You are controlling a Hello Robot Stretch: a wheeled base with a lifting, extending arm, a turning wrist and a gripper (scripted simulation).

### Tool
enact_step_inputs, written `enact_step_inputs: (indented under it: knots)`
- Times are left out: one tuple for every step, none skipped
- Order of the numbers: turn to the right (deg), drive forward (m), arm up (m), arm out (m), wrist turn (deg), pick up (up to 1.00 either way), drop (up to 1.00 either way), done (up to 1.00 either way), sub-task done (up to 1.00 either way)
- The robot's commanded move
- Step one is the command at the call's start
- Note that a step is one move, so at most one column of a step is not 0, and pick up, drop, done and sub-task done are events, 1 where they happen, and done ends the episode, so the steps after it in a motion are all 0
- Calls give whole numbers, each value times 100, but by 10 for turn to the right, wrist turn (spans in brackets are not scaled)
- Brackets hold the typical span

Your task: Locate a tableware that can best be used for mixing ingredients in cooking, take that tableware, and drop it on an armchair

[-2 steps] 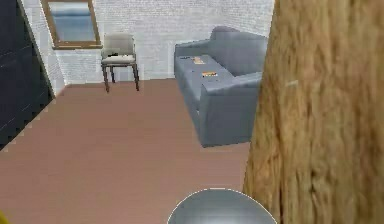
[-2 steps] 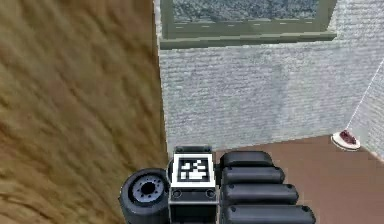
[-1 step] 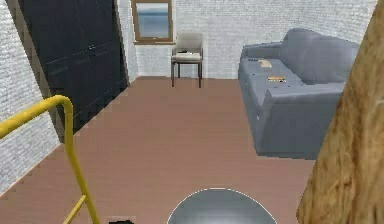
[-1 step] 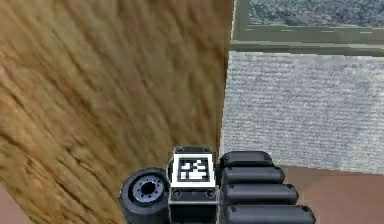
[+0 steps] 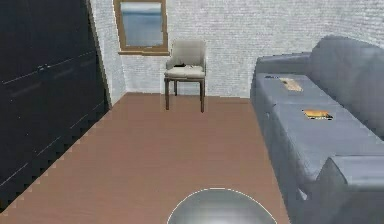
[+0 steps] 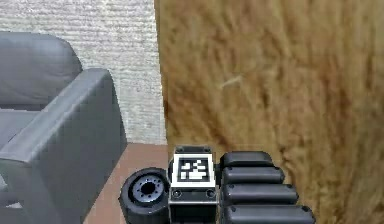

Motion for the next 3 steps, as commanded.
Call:
enact_step_inputs:
  knots:
    - [0,20,0,0,0,0,0,0,0]
    - [-120,0,0,0,0,0,0,0,0]
    - [0,100,0,0,0,0,0,0,0]
